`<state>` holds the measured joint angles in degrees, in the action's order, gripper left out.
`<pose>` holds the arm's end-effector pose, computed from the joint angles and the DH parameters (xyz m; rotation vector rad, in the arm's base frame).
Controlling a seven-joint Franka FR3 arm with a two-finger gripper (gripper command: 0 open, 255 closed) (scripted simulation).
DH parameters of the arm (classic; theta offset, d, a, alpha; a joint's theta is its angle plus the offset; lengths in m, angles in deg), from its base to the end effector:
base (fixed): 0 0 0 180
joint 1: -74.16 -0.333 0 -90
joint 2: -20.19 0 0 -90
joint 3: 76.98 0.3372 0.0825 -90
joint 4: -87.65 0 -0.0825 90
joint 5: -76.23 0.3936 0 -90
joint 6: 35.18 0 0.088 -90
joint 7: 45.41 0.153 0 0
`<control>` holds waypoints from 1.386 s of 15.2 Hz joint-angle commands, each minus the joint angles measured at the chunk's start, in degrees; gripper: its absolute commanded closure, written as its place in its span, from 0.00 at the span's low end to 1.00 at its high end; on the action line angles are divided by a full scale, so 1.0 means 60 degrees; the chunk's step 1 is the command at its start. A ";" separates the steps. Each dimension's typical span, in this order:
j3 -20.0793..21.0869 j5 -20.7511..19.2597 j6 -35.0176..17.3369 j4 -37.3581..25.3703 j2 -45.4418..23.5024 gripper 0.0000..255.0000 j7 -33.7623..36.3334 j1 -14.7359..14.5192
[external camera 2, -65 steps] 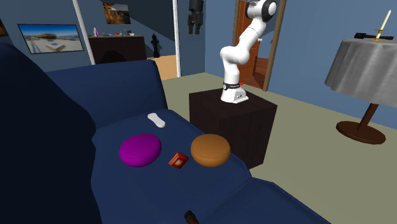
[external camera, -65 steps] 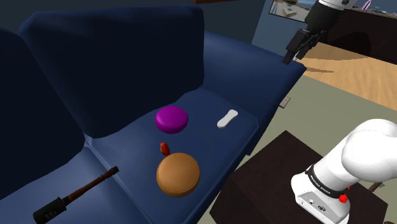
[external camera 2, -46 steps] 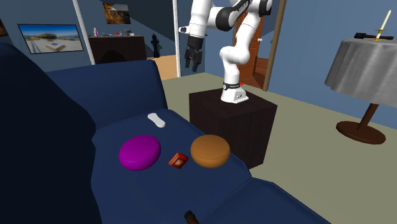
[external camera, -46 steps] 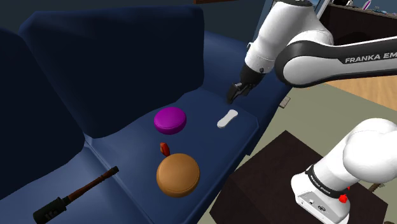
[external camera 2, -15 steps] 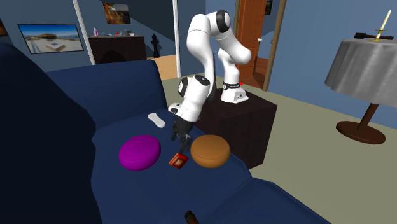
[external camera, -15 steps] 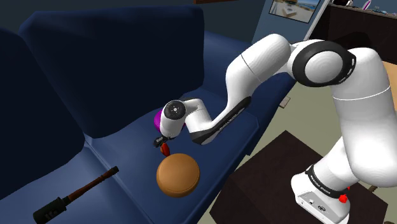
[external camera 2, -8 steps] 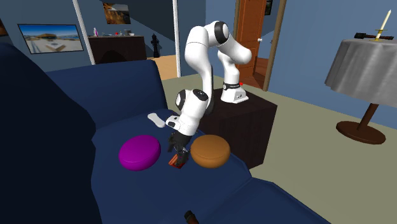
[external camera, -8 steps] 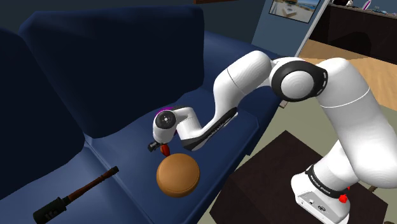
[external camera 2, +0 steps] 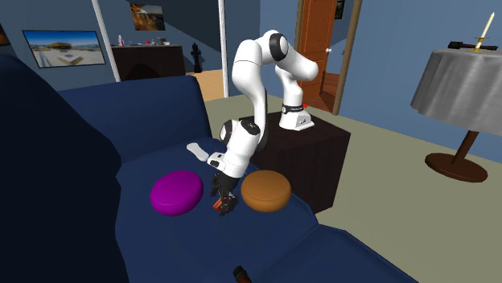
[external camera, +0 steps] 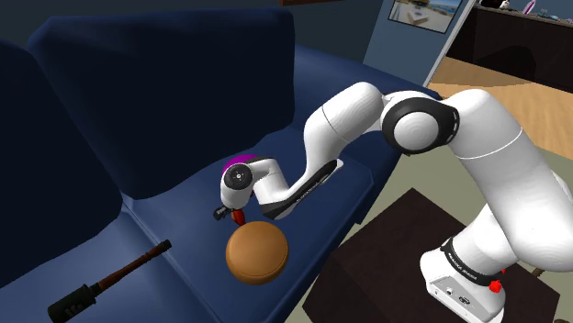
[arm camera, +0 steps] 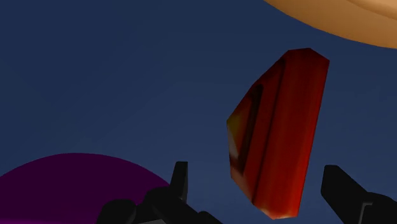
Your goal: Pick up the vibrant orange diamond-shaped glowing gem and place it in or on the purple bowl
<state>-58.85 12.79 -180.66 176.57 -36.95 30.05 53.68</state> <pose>0.5833 0.4211 0.0405 2.9594 0.1728 0.5629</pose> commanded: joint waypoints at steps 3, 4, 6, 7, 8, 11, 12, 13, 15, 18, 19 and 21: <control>-0.0001 0.0000 -0.0001 -0.0007 -0.0006 0.00 -0.0001 -0.0001; -0.0001 0.0000 -0.0001 -0.0007 -0.0006 1.00 -0.0001 -0.0001; -0.0001 0.0000 -0.0001 -0.0007 -0.0006 1.00 -0.0002 -0.0001; -0.0001 0.0000 0.0000 -0.0007 -0.0006 1.00 -0.0001 -0.0001; -0.0001 0.0000 -0.0001 -0.0007 -0.0006 1.00 -0.0001 -0.0001; 0.0000 -0.0001 0.0000 0.0000 0.0000 1.00 0.0003 -0.0002; 0.0000 0.0000 0.0002 -0.0005 -0.0004 1.00 0.0002 -0.0004; -0.0001 -0.0001 -0.0001 -0.0009 -0.0008 1.00 -0.0002 -0.0001; 0.0084 0.0086 0.0078 0.0143 0.0217 1.00 -0.0086 0.0066; 0.0216 0.0226 0.0201 0.0355 0.0547 1.00 -0.0221 0.0167; 0.0261 0.0275 0.0244 0.0422 0.0654 1.00 -0.0269 0.0202; 0.0353 0.0376 0.0331 0.0548 0.0867 1.00 -0.0366 0.0271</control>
<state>-57.00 14.77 -178.91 179.35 -32.45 28.09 55.09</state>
